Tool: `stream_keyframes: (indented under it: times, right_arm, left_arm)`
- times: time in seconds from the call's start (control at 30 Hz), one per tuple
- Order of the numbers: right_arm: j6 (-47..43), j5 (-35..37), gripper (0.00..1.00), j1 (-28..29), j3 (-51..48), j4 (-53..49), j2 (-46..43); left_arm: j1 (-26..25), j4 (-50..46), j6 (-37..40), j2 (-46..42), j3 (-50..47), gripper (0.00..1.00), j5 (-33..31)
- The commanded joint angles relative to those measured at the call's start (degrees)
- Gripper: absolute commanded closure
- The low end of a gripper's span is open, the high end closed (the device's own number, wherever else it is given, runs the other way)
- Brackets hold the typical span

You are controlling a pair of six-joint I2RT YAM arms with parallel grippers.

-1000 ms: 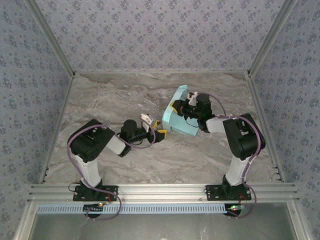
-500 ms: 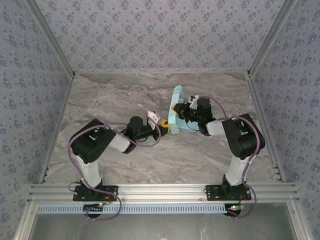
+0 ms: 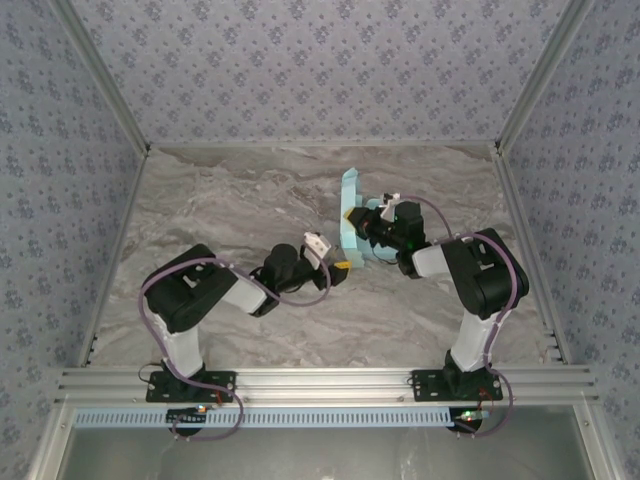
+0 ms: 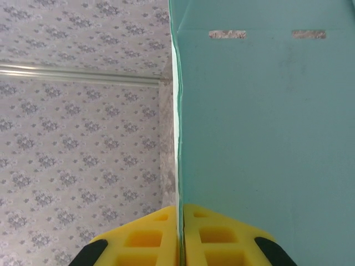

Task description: Fold the paper box

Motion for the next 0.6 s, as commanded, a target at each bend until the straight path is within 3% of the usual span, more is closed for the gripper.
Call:
stream_keyframes:
  times: [0.0,0.1,0.23,0.4,0.57]
  right_arm:
    - [3.56,7.95,0.89,2.82,-1.49,0.32,-3.67]
    - [3.59,16.11,0.9,6.63,-1.24,-1.89,-6.32]
    - [7.71,29.92,0.92,11.28,-1.77,-0.99,-6.48]
    - [11.89,44.47,0.93,17.32,1.27,1.0,-2.44]
    - [12.62,46.87,0.92,19.32,5.89,2.15,4.34]
  left_arm:
    - [1.65,0.23,-1.48,-6.66,-2.24,0.29,-1.84]
    - [3.92,-4.3,-3.91,-11.97,-3.63,0.28,-1.69]
    - [4.93,-9.59,-2.75,-16.81,-5.22,0.25,-7.6]
    - [6.49,-10.24,-1.68,-16.78,-6.51,0.25,-10.03]
    - [9.13,-10.99,-3.37,-13.26,-4.59,0.25,-12.75]
